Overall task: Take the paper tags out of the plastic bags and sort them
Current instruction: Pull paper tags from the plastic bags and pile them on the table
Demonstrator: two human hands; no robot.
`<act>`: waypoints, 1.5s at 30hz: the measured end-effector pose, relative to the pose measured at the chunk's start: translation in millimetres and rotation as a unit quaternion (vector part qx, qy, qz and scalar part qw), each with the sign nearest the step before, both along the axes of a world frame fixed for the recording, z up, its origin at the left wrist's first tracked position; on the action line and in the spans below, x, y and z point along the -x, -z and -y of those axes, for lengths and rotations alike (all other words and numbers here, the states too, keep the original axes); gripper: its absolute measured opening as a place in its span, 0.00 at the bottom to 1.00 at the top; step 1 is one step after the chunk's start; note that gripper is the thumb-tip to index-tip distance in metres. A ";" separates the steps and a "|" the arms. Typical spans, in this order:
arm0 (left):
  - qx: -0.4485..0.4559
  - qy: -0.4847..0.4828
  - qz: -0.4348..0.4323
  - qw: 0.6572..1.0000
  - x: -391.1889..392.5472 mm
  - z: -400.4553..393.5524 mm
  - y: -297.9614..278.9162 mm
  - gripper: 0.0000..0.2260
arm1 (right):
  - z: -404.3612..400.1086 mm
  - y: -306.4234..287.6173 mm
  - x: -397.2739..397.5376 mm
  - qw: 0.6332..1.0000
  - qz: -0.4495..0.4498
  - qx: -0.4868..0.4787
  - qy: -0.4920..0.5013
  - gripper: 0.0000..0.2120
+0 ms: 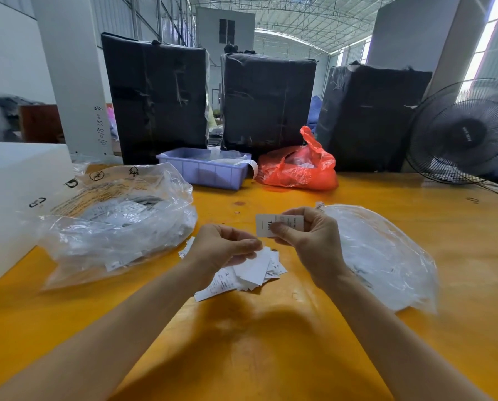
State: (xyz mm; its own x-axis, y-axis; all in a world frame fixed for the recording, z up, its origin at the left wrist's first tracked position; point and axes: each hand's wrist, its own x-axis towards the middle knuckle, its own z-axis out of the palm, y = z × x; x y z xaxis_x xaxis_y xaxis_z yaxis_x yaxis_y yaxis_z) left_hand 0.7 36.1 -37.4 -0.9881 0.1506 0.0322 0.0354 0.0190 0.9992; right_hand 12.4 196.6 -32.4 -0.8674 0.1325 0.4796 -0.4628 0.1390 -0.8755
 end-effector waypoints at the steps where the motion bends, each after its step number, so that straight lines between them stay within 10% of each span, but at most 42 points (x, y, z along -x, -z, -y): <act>1: -0.002 0.000 0.001 1.000 -0.1 -0.2 0.0 0.03 | 0.3 0.5 0.0 1.000 0.000 -0.010 0.003 0.10; 26: -0.047 0.028 0.022 0.998 3.9 2.8 2.4 0.07 | 1.9 3.5 -0.2 0.993 -0.022 -0.116 0.022 0.11; 35: -0.018 0.011 0.026 0.999 2.5 1.1 6.5 0.08 | -0.4 0.6 -3.3 0.956 0.108 -0.259 -0.088 0.09; 41: -0.021 -0.004 0.040 0.999 3.0 -0.6 6.2 0.11 | -1.2 5.0 1.1 0.979 0.113 -0.157 -0.068 0.22; 45: -0.038 -0.003 0.052 0.998 1.0 -0.7 4.3 0.10 | -2.5 8.7 7.3 0.987 0.068 -0.144 -0.030 0.12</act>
